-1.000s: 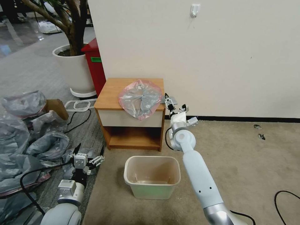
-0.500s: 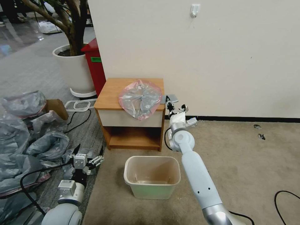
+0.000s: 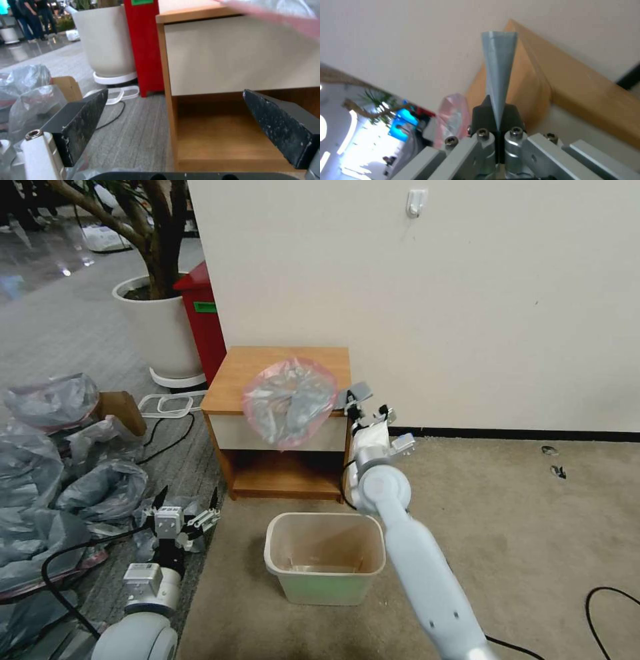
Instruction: Pick up the garbage bag from the table and place it over the trash can.
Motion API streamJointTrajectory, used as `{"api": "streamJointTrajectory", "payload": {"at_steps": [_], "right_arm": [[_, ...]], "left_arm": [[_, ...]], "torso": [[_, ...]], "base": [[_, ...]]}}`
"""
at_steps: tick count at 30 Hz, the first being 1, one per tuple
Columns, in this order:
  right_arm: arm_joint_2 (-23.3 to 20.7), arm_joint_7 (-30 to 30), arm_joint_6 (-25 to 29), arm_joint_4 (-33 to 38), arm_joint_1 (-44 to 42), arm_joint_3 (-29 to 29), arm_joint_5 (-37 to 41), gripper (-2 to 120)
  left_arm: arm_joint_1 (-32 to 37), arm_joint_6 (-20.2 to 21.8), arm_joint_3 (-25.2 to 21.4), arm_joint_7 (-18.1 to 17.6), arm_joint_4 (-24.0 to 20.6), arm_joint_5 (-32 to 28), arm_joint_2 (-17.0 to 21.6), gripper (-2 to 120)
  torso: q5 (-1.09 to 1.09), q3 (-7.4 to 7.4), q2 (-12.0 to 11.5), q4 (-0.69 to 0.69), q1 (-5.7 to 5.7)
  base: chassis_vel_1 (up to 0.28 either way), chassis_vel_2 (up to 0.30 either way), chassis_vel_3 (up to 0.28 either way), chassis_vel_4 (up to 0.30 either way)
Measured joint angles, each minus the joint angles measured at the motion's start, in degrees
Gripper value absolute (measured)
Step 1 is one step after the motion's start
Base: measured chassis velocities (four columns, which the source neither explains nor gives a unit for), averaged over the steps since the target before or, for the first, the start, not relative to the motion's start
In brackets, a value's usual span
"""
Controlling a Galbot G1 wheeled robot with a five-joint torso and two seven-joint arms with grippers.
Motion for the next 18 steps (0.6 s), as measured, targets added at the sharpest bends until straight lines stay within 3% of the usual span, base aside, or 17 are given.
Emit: {"api": "streamJointTrajectory", "payload": {"at_steps": [8,12,18], "right_arm": [[-5.69,14.04,-1.42,10.1,-9.01,-9.64,-6.85,0],[-8.95,15.89,-0.77,11.45,-14.91,-13.68,-11.42,0],[-10.07,16.22,0.23,12.04,-21.17,-14.92,-14.5,0]], "left_arm": [[0.18,-0.04,-0.37,-0.43,-0.94,-0.73,-0.06,100],[0.16,-0.13,-1.38,-1.42,-1.99,-2.1,-0.25,100],[0.04,-0.14,-3.02,-1.64,-2.29,-3.33,0.05,100]], "torso": [[-0.01,0.0,0.0,0.0,0.0],[0.0,0.0,0.0,0.01,0.0],[0.0,0.0,0.0,0.0,0.0]], "base": [[0.0,0.0,0.0,0.0],[0.0,0.0,0.0,0.0],[0.0,0.0,0.0,0.0]]}}
